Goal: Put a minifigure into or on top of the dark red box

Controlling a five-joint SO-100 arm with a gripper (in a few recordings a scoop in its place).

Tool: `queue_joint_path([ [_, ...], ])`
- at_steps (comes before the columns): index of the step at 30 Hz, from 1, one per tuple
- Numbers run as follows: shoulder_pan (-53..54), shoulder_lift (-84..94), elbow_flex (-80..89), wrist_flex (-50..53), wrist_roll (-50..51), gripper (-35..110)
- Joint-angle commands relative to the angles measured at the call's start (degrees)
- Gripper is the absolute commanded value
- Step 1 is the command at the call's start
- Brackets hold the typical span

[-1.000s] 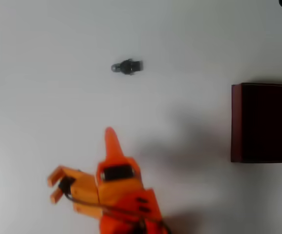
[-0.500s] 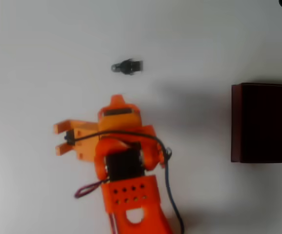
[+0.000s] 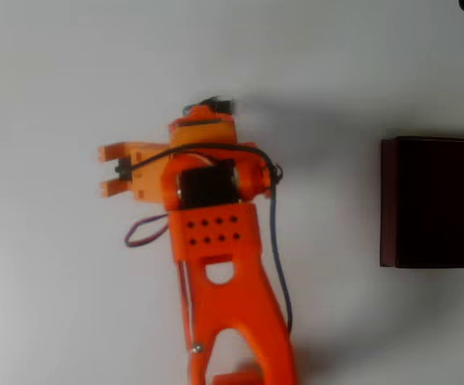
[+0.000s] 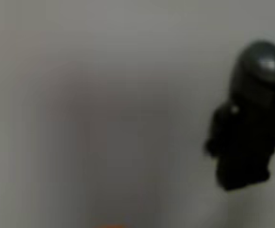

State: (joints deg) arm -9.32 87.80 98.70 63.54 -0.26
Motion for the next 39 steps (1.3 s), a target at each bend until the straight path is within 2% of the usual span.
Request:
queue_joint_path([
  [1,0.70,-1.14,-6.94,2.11,-2.02,23],
  [11,1.23,-12.30,-20.65,5.98,-3.69,23],
  [26,3.69,-17.40,-21.71,3.87,-5.71,22],
  [39,2.90,-24.35,-29.53,7.91,-6.15,23],
])
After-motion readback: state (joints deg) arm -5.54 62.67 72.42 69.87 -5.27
